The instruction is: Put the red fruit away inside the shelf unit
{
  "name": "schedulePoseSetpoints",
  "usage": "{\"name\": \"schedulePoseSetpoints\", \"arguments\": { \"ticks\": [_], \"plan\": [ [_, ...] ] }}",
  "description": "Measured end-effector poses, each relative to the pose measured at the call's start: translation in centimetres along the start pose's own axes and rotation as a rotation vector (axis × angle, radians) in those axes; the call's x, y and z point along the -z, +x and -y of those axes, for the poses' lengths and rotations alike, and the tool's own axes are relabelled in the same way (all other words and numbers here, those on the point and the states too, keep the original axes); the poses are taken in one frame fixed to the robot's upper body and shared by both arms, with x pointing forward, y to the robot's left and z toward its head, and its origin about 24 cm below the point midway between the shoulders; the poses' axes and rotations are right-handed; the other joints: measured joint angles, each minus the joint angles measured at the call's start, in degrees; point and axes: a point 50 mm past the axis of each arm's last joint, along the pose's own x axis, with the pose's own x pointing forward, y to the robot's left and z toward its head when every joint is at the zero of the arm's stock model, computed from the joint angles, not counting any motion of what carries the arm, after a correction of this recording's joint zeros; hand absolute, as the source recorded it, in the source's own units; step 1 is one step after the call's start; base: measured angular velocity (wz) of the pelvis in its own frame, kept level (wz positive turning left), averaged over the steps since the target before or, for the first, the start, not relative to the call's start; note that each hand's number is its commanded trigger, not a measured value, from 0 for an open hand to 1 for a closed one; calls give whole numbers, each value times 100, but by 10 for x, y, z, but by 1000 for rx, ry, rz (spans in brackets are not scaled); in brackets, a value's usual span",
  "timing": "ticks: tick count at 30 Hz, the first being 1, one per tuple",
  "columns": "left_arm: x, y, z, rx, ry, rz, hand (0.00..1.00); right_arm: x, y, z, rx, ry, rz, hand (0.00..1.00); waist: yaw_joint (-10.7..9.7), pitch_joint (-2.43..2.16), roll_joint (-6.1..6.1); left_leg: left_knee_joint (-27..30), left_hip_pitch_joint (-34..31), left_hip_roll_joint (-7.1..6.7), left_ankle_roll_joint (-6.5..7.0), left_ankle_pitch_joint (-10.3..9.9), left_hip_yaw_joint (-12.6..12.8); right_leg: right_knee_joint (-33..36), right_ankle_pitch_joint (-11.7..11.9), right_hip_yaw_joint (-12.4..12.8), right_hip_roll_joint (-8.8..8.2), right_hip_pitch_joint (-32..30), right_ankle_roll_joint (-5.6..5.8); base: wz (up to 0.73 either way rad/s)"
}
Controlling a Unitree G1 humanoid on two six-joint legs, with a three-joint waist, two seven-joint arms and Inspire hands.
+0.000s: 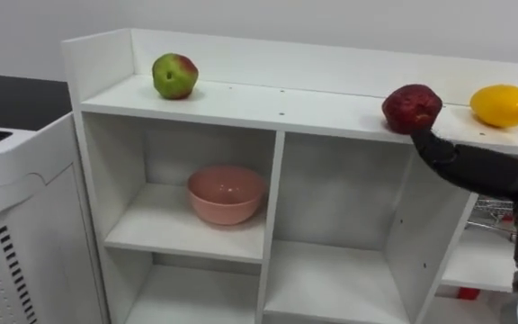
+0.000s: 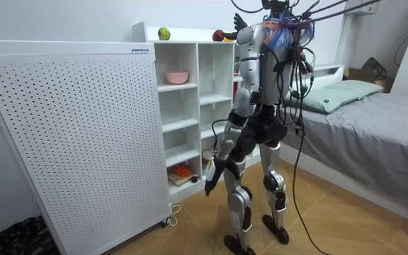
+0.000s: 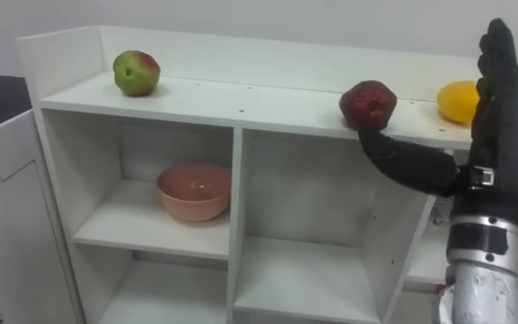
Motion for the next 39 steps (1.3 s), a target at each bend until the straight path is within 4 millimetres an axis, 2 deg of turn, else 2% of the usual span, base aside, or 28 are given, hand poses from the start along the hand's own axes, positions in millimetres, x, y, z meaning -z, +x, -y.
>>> {"name": "schedulePoseSetpoints", "arguments": {
  "ticks": [3,5,9,12,15,16,17,18,19,30,39],
  "plan": [
    [0,0,0,-2,16,0,0,1,6,0,5,22,-13,0,43,-15,-27,-20,-6,-5,-10,32,-65,-4,0,-76,4,4,0,12],
    [0,0,0,-2,15,0,0,7,8,1,3,35,-44,0,67,-46,-72,-29,0,-21,-14,38,-116,-69,0,-90,7,29,0,12],
    [0,0,0,-2,12,1,0,13,11,1,-25,72,-91,0,118,-30,-111,-32,-4,-21,-17,40,-128,-73,0,-113,9,31,-1,0],
    [0,0,0,0,12,-1,0,17,10,0,-49,73,-114,0,108,-6,-142,-28,-15,-21,-17,41,-132,-74,0,-244,-1,29,-1,0],
    [0,0,1,1,12,-1,0,21,10,-1,-77,71,-136,0,101,-5,-145,-21,-38,-21,-17,41,-132,-72,0,-292,-8,16,0,0],
    [0,0,1,1,12,-1,0,21,10,-1,-85,71,-137,9,102,-2,-141,-15,-53,-22,-17,41,-137,-73,0,-318,-11,13,0,0],
    [0,0,1,1,12,-1,0,21,10,-1,-90,71,-137,64,96,-1,-138,-10,-60,-22,-17,42,-142,-73,0,-341,-12,10,0,4],
    [0,0,1,2,12,-1,0,22,10,-2,-102,70,-139,85,88,-1,-133,-5,-70,-22,-16,42,-145,-74,0,-385,-14,8,0,3],
    [0,0,0,3,12,0,0,22,10,-2,-110,74,-146,100,90,1,-125,4,-82,-22,-16,42,-147,-75,0,-400,-15,7,0,0],
    [3,0,0,11,-2,-25,0,26,12,0,-178,48,-168,100,113,-23,-81,5,-48,-24,-16,43,-146,-72,0,-399,-19,26,0,0],
    [3,0,-1,11,-2,-29,0,23,16,-3,-183,46,-161,100,109,-34,-97,4,-46,-24,-15,45,-152,-70,0,-408,-19,31,0,0]
  ]
}}
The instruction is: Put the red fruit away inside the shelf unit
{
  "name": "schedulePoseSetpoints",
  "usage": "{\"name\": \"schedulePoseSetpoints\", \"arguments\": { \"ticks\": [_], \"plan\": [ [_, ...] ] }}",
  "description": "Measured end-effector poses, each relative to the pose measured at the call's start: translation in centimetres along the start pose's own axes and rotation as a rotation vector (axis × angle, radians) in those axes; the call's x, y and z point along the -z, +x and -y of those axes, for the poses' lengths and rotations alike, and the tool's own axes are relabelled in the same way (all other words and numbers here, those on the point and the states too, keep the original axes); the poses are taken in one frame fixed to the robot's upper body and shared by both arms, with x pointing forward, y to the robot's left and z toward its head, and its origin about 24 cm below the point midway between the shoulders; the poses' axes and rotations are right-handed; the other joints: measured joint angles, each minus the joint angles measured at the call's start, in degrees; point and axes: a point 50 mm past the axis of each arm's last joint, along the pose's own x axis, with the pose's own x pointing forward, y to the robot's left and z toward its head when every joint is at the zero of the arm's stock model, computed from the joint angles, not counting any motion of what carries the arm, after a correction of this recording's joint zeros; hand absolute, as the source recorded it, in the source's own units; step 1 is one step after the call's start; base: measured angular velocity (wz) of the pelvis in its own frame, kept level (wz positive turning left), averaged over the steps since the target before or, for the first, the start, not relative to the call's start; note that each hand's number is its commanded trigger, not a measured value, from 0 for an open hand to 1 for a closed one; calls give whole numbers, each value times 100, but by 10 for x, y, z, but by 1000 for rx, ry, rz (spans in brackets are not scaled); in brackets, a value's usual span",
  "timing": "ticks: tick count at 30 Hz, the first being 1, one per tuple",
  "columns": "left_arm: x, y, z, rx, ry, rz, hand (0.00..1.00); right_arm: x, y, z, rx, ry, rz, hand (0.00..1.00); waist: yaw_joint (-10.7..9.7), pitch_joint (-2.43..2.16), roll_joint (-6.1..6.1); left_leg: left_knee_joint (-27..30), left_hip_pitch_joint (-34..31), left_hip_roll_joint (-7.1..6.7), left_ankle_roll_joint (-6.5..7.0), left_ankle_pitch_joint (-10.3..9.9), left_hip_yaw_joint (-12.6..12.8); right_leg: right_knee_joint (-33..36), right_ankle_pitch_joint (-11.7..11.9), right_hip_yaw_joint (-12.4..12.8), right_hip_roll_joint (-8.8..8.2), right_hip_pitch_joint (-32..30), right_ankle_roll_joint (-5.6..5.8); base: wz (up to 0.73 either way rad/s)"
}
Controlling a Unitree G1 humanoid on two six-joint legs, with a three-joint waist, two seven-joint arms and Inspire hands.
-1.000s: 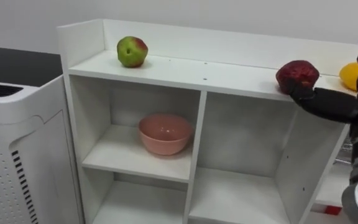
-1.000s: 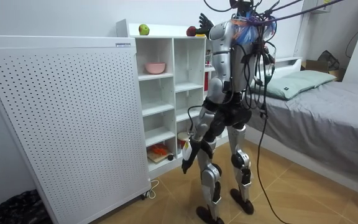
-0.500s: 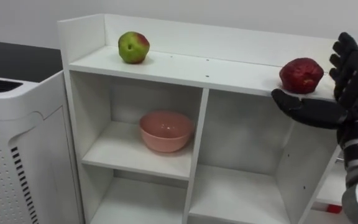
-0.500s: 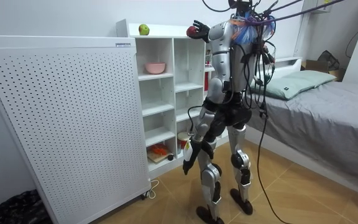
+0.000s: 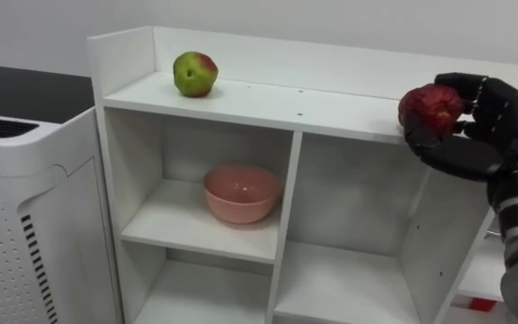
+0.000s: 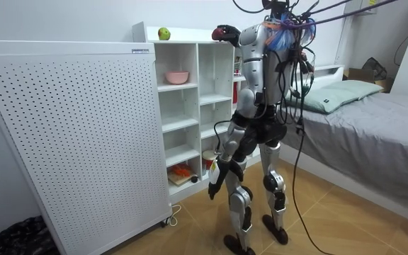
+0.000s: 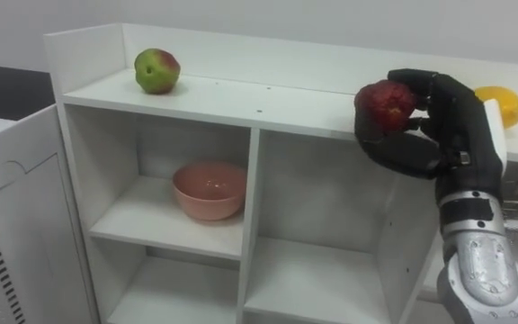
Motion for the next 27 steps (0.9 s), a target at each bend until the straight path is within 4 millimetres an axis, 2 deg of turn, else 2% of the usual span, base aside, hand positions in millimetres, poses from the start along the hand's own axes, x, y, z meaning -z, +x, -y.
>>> {"name": "schedulePoseSetpoints", "arguments": {
  "ticks": [9,11,14,21,23,25,27],
  "plan": [
    [-1,0,-2,-3,0,4,0,-2,1,1,-3,-25,12,100,10,-2,-31,-5,10,-2,0,0,-13,1,0,13,1,8,0,0],
    [-2,0,-2,-4,1,5,0,-3,1,-1,-9,-39,20,100,25,15,-10,-5,33,-3,0,0,-14,1,0,25,2,36,0,0],
    [-2,0,-2,-3,3,7,0,-6,-2,-9,-56,-60,41,100,5,42,29,-2,49,-2,0,0,2,-5,0,38,2,42,0,-1],
    [-6,1,-4,-7,7,22,0,-21,-22,-29,-177,-60,116,100,33,54,116,8,-3,2,0,0,47,2,0,119,3,-38,0,-3],
    [-8,1,-5,-9,12,31,0,-21,-29,-35,-225,-59,116,100,34,47,137,9,-12,4,0,0,53,5,0,136,4,-49,0,0],
    [-11,2,-4,-5,25,36,0,-20,-37,-44,-294,-47,110,100,36,-1,178,26,-81,8,0,0,58,12,5,145,5,-113,-9,0],
    [-11,3,-2,6,35,28,0,-16,-42,-49,-324,-36,92,100,29,-10,209,33,-83,8,0,0,62,11,7,159,5,-115,-12,0]
  ]
}}
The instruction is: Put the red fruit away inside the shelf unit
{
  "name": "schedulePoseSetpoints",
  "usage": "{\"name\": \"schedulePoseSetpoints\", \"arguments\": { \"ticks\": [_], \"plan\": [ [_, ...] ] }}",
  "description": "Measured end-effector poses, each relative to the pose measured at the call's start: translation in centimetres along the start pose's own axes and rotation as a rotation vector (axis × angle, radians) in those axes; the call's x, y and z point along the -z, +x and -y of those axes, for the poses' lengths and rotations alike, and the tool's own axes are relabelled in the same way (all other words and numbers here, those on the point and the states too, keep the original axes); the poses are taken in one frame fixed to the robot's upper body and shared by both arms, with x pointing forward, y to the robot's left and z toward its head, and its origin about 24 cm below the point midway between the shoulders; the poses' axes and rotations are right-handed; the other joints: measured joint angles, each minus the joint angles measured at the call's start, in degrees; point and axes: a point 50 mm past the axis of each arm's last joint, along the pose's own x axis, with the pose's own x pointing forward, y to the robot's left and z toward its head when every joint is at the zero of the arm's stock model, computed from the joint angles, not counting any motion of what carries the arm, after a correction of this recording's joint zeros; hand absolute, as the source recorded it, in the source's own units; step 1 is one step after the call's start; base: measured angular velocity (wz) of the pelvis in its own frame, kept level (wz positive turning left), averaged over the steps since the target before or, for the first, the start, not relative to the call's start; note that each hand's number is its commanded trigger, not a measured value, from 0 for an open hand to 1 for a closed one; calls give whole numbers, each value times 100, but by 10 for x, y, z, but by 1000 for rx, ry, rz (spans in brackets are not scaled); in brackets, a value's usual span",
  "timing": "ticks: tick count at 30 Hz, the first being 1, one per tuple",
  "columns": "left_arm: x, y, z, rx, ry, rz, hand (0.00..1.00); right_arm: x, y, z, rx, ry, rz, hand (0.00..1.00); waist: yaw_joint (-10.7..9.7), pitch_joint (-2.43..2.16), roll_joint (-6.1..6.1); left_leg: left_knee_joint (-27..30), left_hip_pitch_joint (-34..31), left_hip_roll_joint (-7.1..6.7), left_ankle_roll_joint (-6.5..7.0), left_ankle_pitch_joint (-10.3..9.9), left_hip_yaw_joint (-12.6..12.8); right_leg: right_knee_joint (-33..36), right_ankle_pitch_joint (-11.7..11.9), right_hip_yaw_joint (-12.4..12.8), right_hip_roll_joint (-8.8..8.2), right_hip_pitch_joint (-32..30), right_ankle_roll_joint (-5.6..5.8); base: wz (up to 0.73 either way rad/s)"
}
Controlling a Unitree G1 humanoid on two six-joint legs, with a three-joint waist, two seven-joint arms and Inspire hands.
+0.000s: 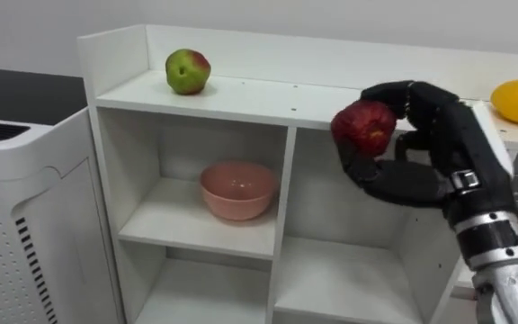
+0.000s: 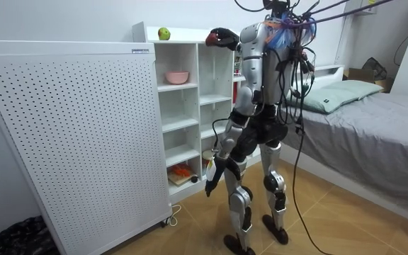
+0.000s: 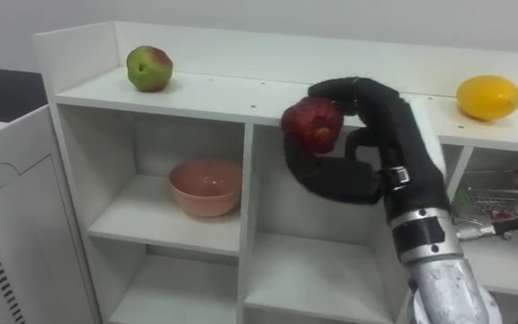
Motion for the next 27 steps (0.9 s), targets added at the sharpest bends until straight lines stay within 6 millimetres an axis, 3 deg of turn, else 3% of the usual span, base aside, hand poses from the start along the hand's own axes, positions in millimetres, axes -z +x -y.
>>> {"name": "schedulePoseSetpoints", "arguments": {
  "ticks": [7,9,11,15,18,23,25,27],
  "plan": [
    [-5,2,4,20,31,4,0,16,-23,-26,-62,72,-86,100,-26,13,102,9,-25,10,0,0,9,-3,1,25,9,-28,-1,0],
    [-9,2,1,13,33,14,0,21,-29,-31,-80,45,-108,100,-24,-15,94,25,-114,20,0,0,13,10,5,49,14,-113,-8,-2],
    [-12,3,-1,-6,35,21,0,25,-35,-40,-129,20,-126,100,4,-15,94,34,-179,25,5,4,37,36,8,116,12,-201,-14,-6],
    [-19,3,-2,-25,80,44,0,38,-41,-52,-182,5,-183,100,7,15,94,80,-269,26,12,8,41,122,8,172,4,-323,-14,-1],
    [-25,4,-1,-28,109,67,0,59,-52,-58,-205,-3,-281,100,8,29,84,242,-477,45,12,8,-22,257,6,168,-3,-501,-15,5],
    [-38,6,-7,-50,41,96,0,107,-76,-56,-201,-52,-495,100,18,124,121,743,-1103,87,37,-8,-116,847,-24,189,-56,-1108,-54,8],
    [-45,8,-11,-60,30,102,0,122,-87,-57,-203,-97,-568,100,104,202,129,987,-1502,111,82,-37,-95,1289,-105,262,-105,-1605,-104,-11],
    [-49,9,-14,-71,25,109,0,132,-93,-57,-204,-135,-612,100,149,219,126,1282,-1908,117,111,-55,-100,1693,-192,344,-149,-2054,-143,-2]
  ]
}}
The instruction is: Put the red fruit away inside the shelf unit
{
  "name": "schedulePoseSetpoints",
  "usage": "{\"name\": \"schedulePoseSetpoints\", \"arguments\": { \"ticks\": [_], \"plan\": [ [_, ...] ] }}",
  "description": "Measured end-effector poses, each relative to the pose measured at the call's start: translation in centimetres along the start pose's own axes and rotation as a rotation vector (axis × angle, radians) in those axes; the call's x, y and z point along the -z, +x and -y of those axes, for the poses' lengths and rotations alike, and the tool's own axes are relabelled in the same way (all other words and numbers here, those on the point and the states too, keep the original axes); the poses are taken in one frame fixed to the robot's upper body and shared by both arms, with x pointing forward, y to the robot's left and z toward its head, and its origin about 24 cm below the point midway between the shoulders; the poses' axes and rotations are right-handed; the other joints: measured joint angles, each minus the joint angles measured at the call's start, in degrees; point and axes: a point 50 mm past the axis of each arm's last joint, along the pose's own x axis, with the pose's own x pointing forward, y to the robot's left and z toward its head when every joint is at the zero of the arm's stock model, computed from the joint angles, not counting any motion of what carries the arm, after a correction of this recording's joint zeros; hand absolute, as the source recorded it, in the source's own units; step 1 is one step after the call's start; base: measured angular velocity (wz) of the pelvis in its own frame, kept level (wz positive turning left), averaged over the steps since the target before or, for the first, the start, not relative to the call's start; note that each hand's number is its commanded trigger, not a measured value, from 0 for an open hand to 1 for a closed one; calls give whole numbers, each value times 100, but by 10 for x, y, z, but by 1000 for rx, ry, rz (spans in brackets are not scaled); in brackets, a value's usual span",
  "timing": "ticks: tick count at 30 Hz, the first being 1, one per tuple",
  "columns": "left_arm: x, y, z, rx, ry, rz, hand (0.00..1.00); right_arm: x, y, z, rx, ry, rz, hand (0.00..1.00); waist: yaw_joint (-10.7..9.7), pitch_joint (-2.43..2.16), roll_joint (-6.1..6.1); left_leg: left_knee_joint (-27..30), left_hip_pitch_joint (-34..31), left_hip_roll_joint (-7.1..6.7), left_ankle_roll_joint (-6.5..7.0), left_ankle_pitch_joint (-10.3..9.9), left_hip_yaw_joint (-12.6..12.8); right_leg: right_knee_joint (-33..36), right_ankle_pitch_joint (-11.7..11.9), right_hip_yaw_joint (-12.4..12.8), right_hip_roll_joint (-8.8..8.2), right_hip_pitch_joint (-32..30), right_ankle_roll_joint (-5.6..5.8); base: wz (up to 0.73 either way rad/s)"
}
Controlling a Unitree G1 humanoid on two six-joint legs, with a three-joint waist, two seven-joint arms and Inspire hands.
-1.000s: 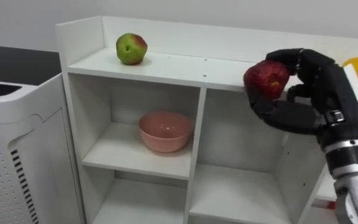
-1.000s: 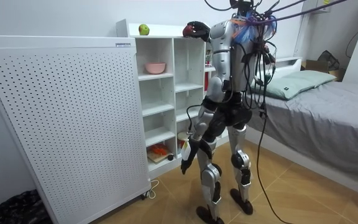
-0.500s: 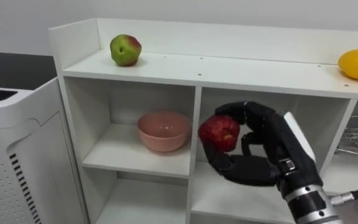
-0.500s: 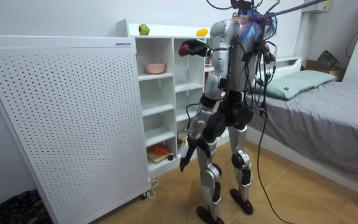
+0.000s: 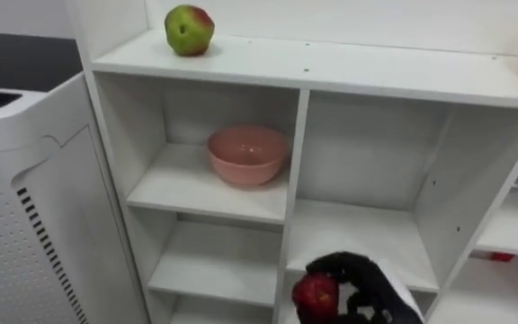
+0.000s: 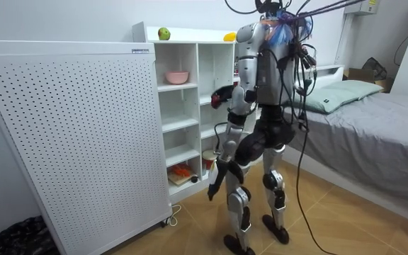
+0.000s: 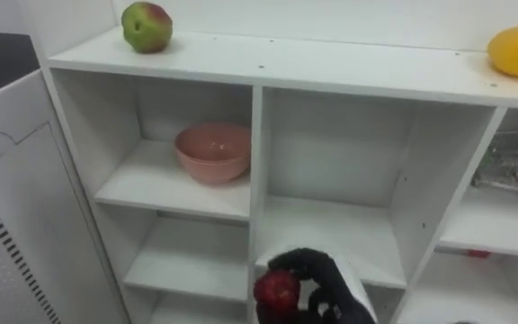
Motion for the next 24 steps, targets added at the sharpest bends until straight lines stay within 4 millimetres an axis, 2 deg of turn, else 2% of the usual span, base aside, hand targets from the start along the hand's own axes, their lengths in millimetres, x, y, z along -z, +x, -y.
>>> {"name": "schedulePoseSetpoints", "arguments": {
  "ticks": [3,4,5,6,7,8,11,13,14,15,18,24],
  "plan": [
    [-2,0,-1,-16,-56,12,0,6,10,6,35,-8,-42,100,-3,26,28,537,-692,-9,52,-69,-28,584,-244,-22,-114,-671,-56,10],
    [-4,0,-2,-29,-77,17,0,5,15,10,60,-2,-45,100,5,36,32,788,-1026,-9,55,-118,-39,919,-379,-12,-175,-1024,-114,6],
    [-5,0,-2,-36,-81,20,0,4,18,13,73,-3,-47,100,10,47,48,888,-1203,-2,49,-124,-69,1086,-409,-8,-187,-1195,-129,10],
    [-6,0,-4,-47,-87,26,0,6,21,18,98,-4,-57,100,35,53,46,1126,-1503,3,37,-129,-121,1336,-515,18,-206,-1511,-176,13],
    [-9,0,-6,-64,-94,38,0,9,23,23,125,-6,-74,100,97,57,32,1298,-1773,7,13,-126,-168,1555,-649,19,-228,-1791,-168,15],
    [-14,0,-9,-82,-105,59,0,12,23,29,151,-16,-89,100,155,54,18,1451,-2040,13,-40,-115,-230,1749,-697,25,-250,-2080,-228,10],
    [-12,0,-8,-95,-128,58,0,14,26,36,177,-19,-104,100,254,57,-32,1634,-2519,3,-87,-55,-337,2015,-654,14,-264,-2564,-329,0],
    [-17,0,-13,-126,-134,78,0,14,28,48,215,-2,-114,100,327,66,-123,1708,-2961,-14,-118,110,-427,2194,-600,-14,-264,-3013,-420,10],
    [-18,0,-15,-134,-135,82,0,13,30,51,226,-1,-116,100,344,75,-160,1735,-3061,-11,-123,113,-435,2241,-590,-14,-287,-3125,-440,8],
    [-20,0,-19,-144,-154,85,0,9,36,58,253,0,-113,100,362,74,-211,1800,-3296,-11,-129,117,-468,2338,-573,-36,-299,-3364,-488,7],
    [-28,0,-28,-163,-184,120,0,-5,47,80,324,-30,-86,100,439,82,-216,2010,-3867,13,-202,174,-615,2513,-523,-152,-281,-3852,-595,7],
    [-36,-2,-38,-196,-217,159,0,-27,60,106,409,-75,-45,100,553,126,-295,2313,-4614,-1,-223,199,-677,2875,-549,-182,-343,-4576,-679,3]
  ]
}}
